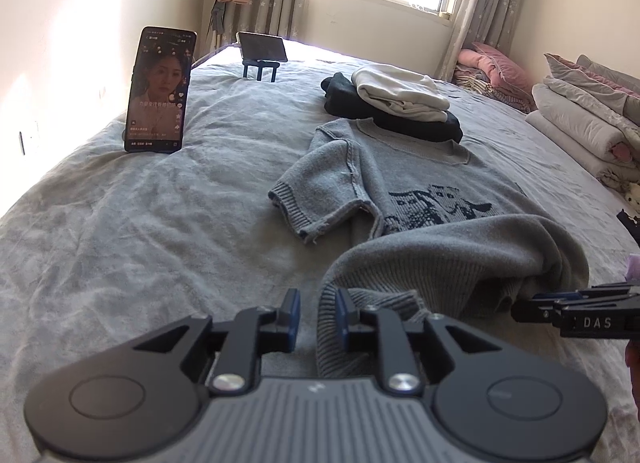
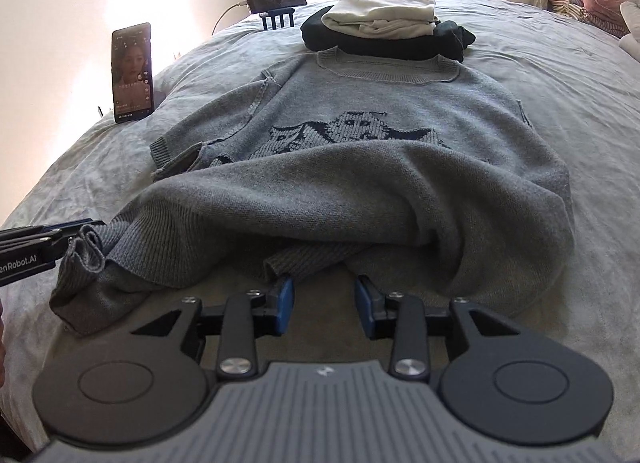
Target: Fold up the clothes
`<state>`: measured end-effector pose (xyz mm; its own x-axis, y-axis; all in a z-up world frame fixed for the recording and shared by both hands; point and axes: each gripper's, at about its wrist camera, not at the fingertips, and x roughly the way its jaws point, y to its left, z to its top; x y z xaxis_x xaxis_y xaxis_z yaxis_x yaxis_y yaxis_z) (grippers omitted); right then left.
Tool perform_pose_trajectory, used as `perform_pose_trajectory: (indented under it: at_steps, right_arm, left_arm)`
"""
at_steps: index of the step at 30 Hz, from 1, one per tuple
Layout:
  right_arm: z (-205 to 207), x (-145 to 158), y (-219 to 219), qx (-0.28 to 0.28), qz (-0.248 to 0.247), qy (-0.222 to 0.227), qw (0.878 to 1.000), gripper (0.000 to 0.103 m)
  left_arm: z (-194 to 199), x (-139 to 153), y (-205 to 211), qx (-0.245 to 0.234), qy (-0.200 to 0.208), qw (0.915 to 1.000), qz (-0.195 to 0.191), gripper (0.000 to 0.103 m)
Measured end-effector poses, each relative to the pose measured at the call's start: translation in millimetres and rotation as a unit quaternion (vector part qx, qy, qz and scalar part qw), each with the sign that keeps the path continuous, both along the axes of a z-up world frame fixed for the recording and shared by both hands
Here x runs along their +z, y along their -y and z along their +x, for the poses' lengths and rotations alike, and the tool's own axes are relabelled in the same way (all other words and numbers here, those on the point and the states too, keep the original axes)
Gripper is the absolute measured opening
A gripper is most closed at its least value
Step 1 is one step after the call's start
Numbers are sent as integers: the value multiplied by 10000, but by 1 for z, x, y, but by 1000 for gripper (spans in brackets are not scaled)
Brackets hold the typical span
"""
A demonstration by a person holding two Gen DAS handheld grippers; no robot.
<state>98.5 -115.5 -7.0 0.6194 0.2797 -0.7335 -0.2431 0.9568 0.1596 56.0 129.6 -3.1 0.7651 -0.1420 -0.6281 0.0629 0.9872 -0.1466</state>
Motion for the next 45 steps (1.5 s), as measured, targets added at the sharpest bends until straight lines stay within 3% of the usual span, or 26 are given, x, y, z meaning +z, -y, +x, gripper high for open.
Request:
perform_pose_trajectory:
  at_steps: [12,14,16,19,34,38,40,45]
  right_arm:
    - [11,-16,0,-262,286,263,9989,37]
    - [10,-18,-2,-246,217,370,9988,29]
    - [9,-18,-2,-219,201,416,9987,8]
    - [7,-17,-1,-226,205,444,9986,4]
    - [-29,10,19,-79,30,712,9974,0]
    - [-32,7,29,-33,294,486,9984,2]
    - [-31,3,31,19,439,339,9985,13]
    - [-25,-2,28,32,707,86,9975,14]
  left_arm:
    - [-17,-4,7,-248,-33,9995,193,20]
    - [-19,-5,8,-267,-49,9995,182,20]
    - [-20,-6,8,-276,-55,9994,191,20]
    - [-23,-7,8,-288,-57,9994,205,21]
    - [-38,-4,1,-493,-73,9987,94,25]
    - [-45,-3,-1,-552,-50,9984,81,27]
    - [-47,-3,-1,-582,-48,9983,64,29]
    - [-51,0,-3,-718,-77,9974,-66,29]
